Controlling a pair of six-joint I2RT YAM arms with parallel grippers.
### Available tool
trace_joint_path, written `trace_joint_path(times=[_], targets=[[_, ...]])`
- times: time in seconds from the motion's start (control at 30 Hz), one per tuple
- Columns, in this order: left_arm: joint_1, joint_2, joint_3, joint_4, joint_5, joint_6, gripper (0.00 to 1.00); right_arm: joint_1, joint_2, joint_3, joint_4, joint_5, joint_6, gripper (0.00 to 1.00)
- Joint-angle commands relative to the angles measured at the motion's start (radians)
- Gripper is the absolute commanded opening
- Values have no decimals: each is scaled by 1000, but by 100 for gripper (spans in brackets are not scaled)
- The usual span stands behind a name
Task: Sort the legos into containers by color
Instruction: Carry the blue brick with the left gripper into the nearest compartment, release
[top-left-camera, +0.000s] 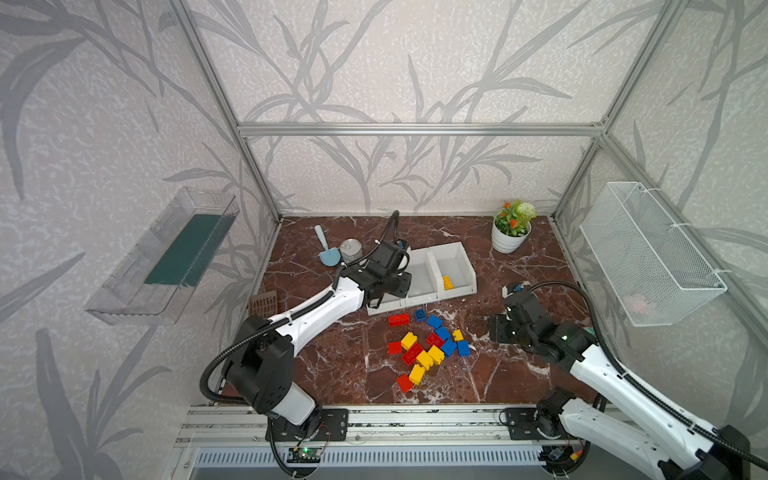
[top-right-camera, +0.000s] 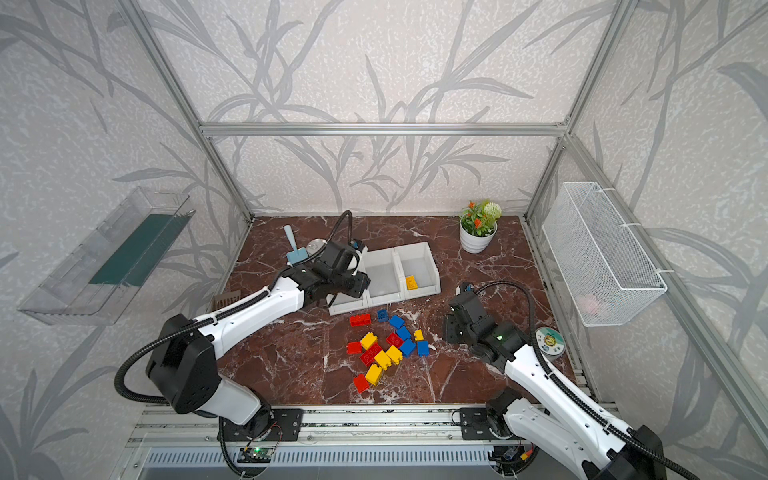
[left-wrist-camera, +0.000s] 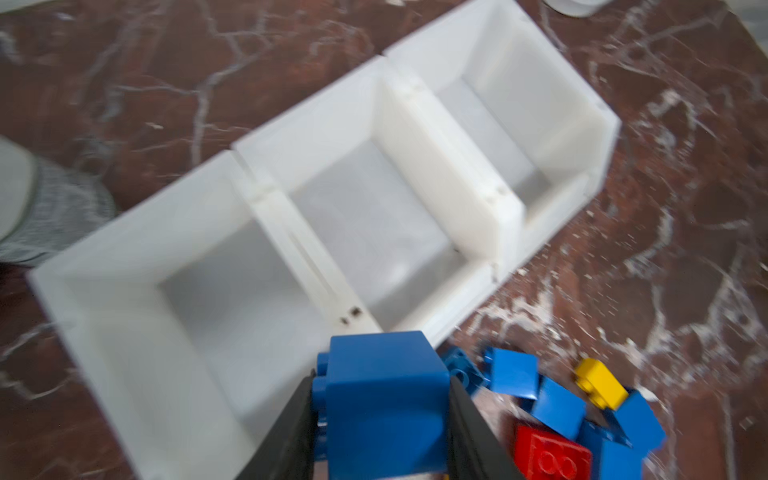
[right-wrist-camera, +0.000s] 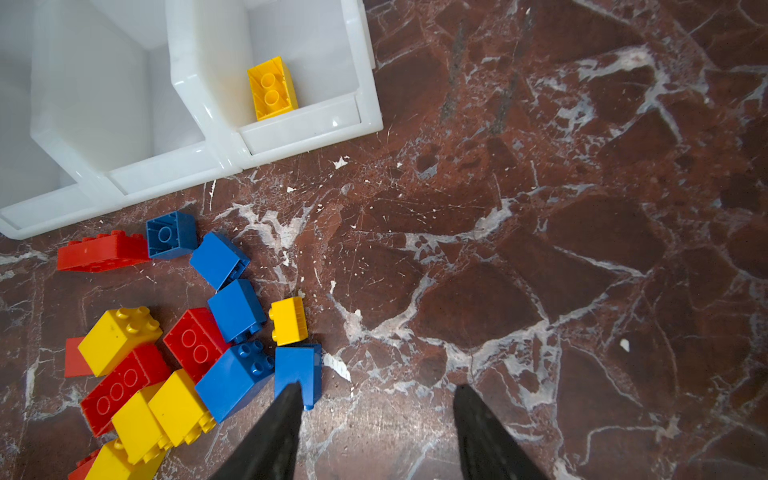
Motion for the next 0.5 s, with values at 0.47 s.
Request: trace_joint_path(times=[0.47], targets=[[86,24,-75,23,-55,-35,49,24,-8,9,-2,21,16,59]])
